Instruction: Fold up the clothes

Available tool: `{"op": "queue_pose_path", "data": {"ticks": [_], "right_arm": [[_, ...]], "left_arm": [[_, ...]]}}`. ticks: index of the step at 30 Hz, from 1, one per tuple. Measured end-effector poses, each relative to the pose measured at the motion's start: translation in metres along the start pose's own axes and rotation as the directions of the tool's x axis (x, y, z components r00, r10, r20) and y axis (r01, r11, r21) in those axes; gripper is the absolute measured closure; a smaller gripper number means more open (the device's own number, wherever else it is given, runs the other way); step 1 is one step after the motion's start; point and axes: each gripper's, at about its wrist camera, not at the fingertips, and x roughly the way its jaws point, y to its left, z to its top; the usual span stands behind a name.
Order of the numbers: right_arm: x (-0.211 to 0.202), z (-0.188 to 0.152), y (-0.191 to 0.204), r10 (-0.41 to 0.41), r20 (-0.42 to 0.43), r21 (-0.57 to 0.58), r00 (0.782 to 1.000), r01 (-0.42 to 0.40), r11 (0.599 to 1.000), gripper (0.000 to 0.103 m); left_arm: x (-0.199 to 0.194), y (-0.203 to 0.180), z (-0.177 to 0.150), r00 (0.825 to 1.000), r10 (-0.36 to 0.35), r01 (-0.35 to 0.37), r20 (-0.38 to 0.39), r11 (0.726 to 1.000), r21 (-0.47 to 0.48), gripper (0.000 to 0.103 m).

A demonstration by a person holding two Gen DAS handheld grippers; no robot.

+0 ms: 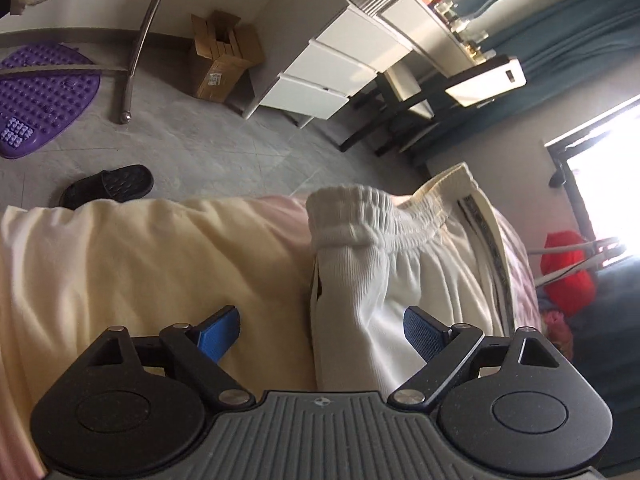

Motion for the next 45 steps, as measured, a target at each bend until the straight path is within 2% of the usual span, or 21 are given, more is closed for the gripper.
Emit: {"op": "queue_pose_path", "data": {"ticks": [3, 4, 7, 9, 12, 13, 14, 17, 19, 22, 24, 28, 32, 34, 37, 39, 40, 41, 42, 43, 45], "right_arm": [[0.01, 0.002, -0.013, -0.013, -0.032, 0.062, 0.999, 0.015, 0.998, 0.0], [0.014, 0.002, -0.018, -0.011, -0.049, 0.09, 0.999, 0.015, 0.996, 0.0], [0.025, 0.002, -0.038, 0.014, -0.107, 0.203, 0.994, 0.008, 0.979, 0.0], [0.027, 0.0, -0.055, 0.008, -0.125, 0.279, 0.992, 0.028, 0.96, 0.0], [0.028, -0.003, -0.082, -0.044, -0.124, 0.378, 0.991, 0.088, 0.922, 0.0], [0.028, -0.004, -0.091, -0.061, -0.125, 0.409, 0.99, 0.108, 0.906, 0.0], [0.028, -0.005, -0.1, -0.078, -0.127, 0.441, 0.989, 0.127, 0.889, 0.0], [0.027, -0.013, -0.125, -0.173, -0.142, 0.489, 0.975, 0.221, 0.844, 0.002], [0.03, -0.021, -0.137, -0.183, -0.178, 0.537, 0.967, 0.251, 0.805, 0.008], [0.036, -0.029, -0.146, -0.174, -0.232, 0.573, 0.957, 0.279, 0.771, 0.029], [0.041, -0.034, -0.146, -0.171, -0.259, 0.581, 0.951, 0.295, 0.759, 0.031], [0.05, -0.042, -0.149, -0.142, -0.308, 0.601, 0.941, 0.308, 0.738, 0.031], [0.062, -0.051, -0.151, -0.065, -0.36, 0.626, 0.931, 0.293, 0.722, 0.032], [0.068, -0.057, -0.152, -0.029, -0.383, 0.643, 0.923, 0.29, 0.709, 0.032], [0.075, -0.063, -0.154, -0.025, -0.389, 0.655, 0.921, 0.295, 0.695, 0.05], [0.08, -0.065, -0.155, -0.023, -0.389, 0.657, 0.921, 0.294, 0.694, 0.051], [0.084, -0.066, -0.154, -0.023, -0.39, 0.652, 0.921, 0.293, 0.699, 0.052], [0.087, -0.066, -0.153, -0.022, -0.392, 0.652, 0.92, 0.295, 0.699, 0.052], [0.091, -0.067, -0.153, -0.016, -0.393, 0.655, 0.92, 0.292, 0.697, 0.052], [0.092, -0.066, -0.151, -0.014, -0.392, 0.651, 0.92, 0.288, 0.702, 0.052], [0.093, -0.064, -0.147, -0.015, -0.392, 0.636, 0.92, 0.282, 0.719, 0.051]], "left_arm": [[0.01, 0.007, 0.0, 0.992, -0.119, 0.116, -0.036, 0.992, -0.057, 0.021], [0.012, 0.008, -0.001, 0.985, -0.169, 0.164, -0.046, 0.983, -0.086, 0.027], [0.01, 0.007, -0.005, 0.955, -0.291, 0.284, -0.056, 0.953, -0.106, 0.028], [0.009, 0.005, -0.007, 0.954, -0.294, 0.289, -0.061, 0.954, -0.079, 0.028], [0.018, -0.002, -0.015, 0.978, -0.179, 0.177, -0.108, 0.984, -0.031, 0.031], [0.022, 0.0, -0.018, 0.98, -0.147, 0.144, -0.132, 0.989, -0.03, 0.04], [0.025, 0.002, -0.018, 0.981, -0.136, 0.131, -0.142, 0.991, -0.042, 0.04], [0.024, 0.009, -0.017, 0.978, -0.162, 0.15, -0.13, 0.984, -0.092, 0.04], [0.024, 0.013, -0.016, 0.978, -0.169, 0.156, -0.123, 0.982, -0.108, 0.041], [0.024, 0.017, -0.015, 0.978, -0.177, 0.163, -0.112, 0.979, -0.124, 0.058], [0.025, 0.018, -0.015, 0.978, -0.177, 0.163, -0.11, 0.979, -0.121, 0.082], [0.018, 0.013, -0.013, 0.969, -0.237, 0.23, -0.071, 0.969, -0.091, 0.092], [-0.004, -0.001, -0.015, 0.945, -0.326, 0.325, -0.008, 0.945, -0.032, 0.092], [-0.004, 0.002, -0.017, 0.954, -0.299, 0.297, -0.031, 0.953, -0.057, 0.092], [-0.003, 0.005, -0.02, 0.964, -0.259, 0.253, -0.067, 0.963, -0.092, 0.091], [0.004, 0.013, -0.018, 0.967, -0.238, 0.223, -0.095, 0.964, -0.142, 0.089], [0.008, 0.018, -0.017, 0.968, -0.228, 0.208, -0.11, 0.963, -0.17, 0.083], [0.013, 0.021, -0.015, 0.967, -0.22, 0.192, -0.133, 0.962, -0.193, 0.062], [0.02, 0.023, -0.013, 0.962, -0.215, 0.18, -0.167, 0.963, -0.202, 0.049], [0.025, 0.022, -0.013, 0.959, -0.212, 0.175, -0.19, 0.965, -0.195, 0.042], [0.031, 0.017, -0.014, 0.955, -0.21, 0.177, -0.21, 0.97, -0.166, 0.043]]}}
